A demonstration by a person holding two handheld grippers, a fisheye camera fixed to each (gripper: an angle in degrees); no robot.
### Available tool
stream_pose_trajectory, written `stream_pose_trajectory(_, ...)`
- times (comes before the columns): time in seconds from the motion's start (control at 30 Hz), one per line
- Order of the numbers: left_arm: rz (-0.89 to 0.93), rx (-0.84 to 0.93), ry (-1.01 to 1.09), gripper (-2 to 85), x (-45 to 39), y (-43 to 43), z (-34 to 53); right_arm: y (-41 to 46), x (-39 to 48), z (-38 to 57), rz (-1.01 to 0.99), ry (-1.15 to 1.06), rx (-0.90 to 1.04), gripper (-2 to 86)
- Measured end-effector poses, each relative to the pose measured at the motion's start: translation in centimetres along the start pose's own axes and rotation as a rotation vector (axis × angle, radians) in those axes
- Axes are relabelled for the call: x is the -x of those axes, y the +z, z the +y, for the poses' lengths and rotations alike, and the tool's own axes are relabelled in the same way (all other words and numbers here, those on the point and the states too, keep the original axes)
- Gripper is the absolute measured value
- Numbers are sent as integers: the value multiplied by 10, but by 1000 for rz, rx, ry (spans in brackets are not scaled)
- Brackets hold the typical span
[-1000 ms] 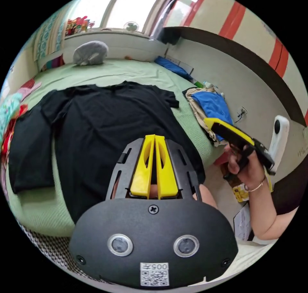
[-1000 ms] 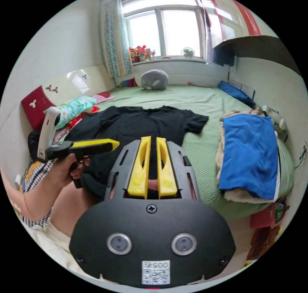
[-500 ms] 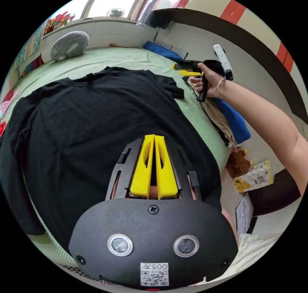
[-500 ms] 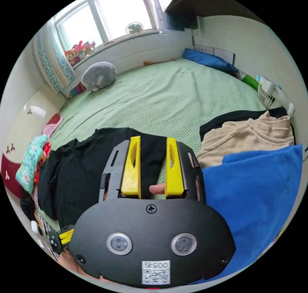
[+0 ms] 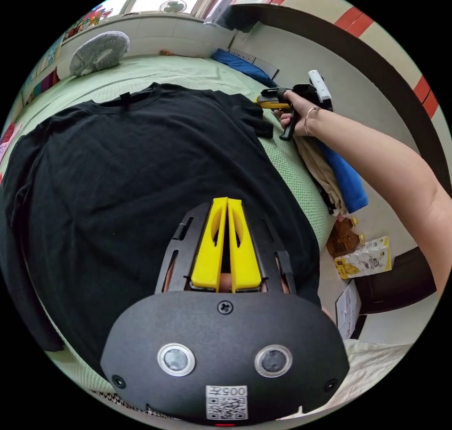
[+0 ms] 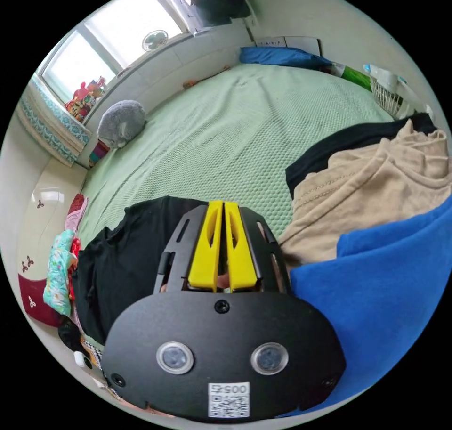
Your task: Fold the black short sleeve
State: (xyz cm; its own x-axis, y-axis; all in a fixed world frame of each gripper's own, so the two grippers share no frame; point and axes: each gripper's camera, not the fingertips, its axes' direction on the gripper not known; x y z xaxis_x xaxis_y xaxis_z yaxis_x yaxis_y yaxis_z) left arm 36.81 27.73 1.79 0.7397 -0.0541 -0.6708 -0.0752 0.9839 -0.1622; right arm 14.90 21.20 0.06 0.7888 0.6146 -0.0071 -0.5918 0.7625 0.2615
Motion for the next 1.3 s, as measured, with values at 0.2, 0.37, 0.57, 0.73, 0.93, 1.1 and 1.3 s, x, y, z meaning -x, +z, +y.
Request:
stream_pose_trajectory(0.2,14,-3,-5,-1,14,15,-9,-31,108,-2,34,-349,-1,-12)
stream_pose_trajectory(0.37,30,-6,-3,-2,26,25,-14,-38,192,13,-173,-465,91,26)
stream_pose_trajectory(0.57,68,-7,-21,-2,43,36,-22,-39,212,9,-89,-547,99,82)
stream_pose_trajectory(0.73,61,1,-8,-2,51,47,-30,-13,176,22,-3,-520,206,84)
stream_pose_trajectory(0.93,77,6,-16,-1,63,57,-38,0,192,72,-1,-709,213,91)
stream_pose_trajectory(1.1,81,10,-19,-2,71,64,-43,35,210,79,195,-730,306,86)
stream_pose_trajectory(1.3,84,14,-21,-2,80,71,-50,23,224,64,162,-693,242,-11)
